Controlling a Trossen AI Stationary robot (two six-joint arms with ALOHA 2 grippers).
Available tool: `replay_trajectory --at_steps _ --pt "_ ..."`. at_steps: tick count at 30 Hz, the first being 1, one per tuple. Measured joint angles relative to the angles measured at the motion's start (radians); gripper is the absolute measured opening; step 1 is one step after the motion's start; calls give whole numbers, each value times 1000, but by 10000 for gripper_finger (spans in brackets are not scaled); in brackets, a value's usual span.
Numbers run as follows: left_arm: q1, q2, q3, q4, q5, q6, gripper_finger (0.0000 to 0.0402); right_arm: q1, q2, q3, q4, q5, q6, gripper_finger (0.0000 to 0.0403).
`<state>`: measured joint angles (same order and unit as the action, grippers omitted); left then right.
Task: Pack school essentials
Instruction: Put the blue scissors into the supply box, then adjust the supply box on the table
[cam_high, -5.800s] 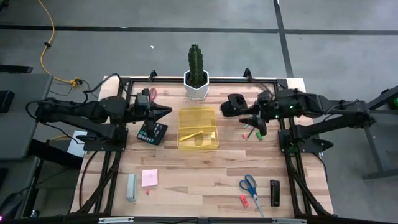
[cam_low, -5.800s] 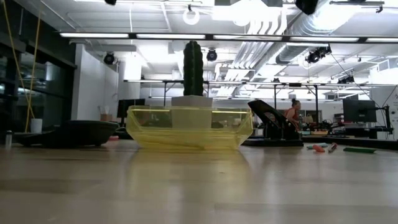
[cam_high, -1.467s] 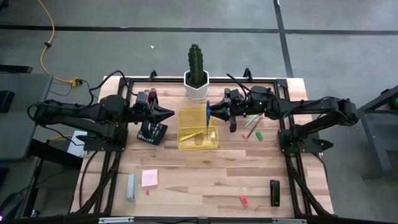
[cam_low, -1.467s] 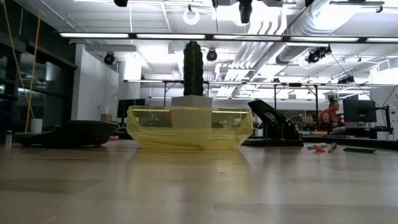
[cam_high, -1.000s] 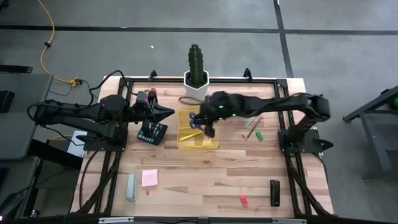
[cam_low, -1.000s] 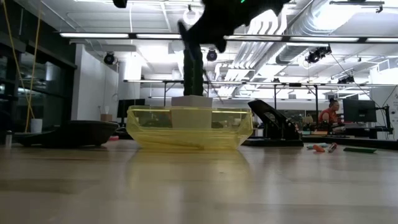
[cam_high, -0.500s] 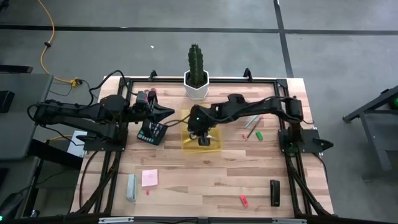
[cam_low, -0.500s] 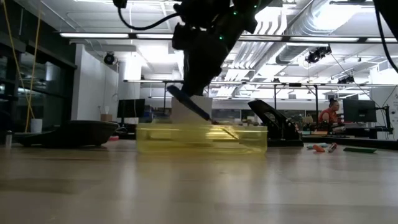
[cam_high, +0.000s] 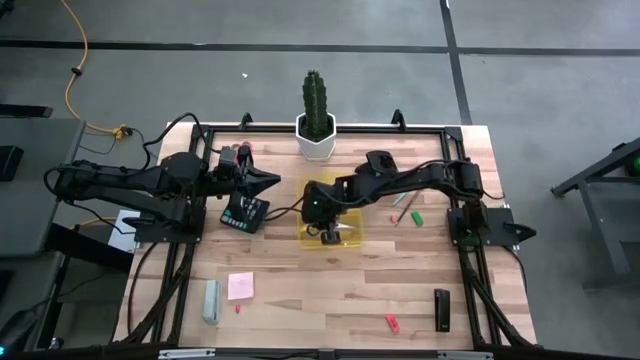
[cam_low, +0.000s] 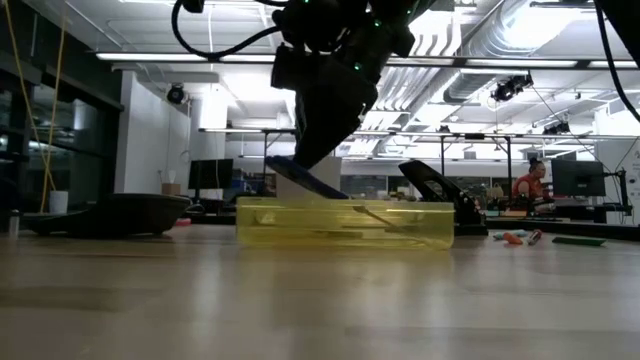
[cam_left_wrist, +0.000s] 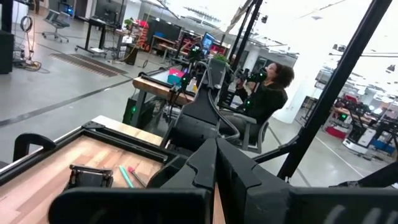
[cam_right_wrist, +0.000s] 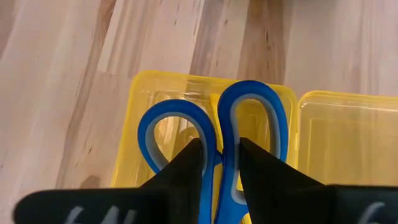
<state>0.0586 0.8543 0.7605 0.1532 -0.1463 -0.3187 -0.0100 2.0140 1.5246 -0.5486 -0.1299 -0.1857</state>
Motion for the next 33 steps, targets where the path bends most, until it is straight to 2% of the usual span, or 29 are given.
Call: replay_trajectory --at_steps 11,14,19,22,25,28,31,33 --pt "0 0 0 0 0 -1 0 18 0 0 -53 -2 5 214" --pt "0 0 0 0 0 -2 0 17 -8 -2 -89 -1 2 227" --pt "0 0 0 -3 0 -2 0 11 -46 -2 -122 17 -25 224" --pt "0 0 0 -10 1 -2 0 1 -60 -2 -128 18 -8 212" --pt "0 0 0 -15 1 -2 0 -12 -59 -2 -115 49 58 177" --pt "0 0 0 -22 1 -1 0 -22 -40 -2 -75 80 123 115" --pt "0 0 0 -22 -1 -1 0 -25 -5 -2 -23 84 185 33" --pt "0 0 0 -22 -6 -1 0 -22 23 -2 0 90 218 11"
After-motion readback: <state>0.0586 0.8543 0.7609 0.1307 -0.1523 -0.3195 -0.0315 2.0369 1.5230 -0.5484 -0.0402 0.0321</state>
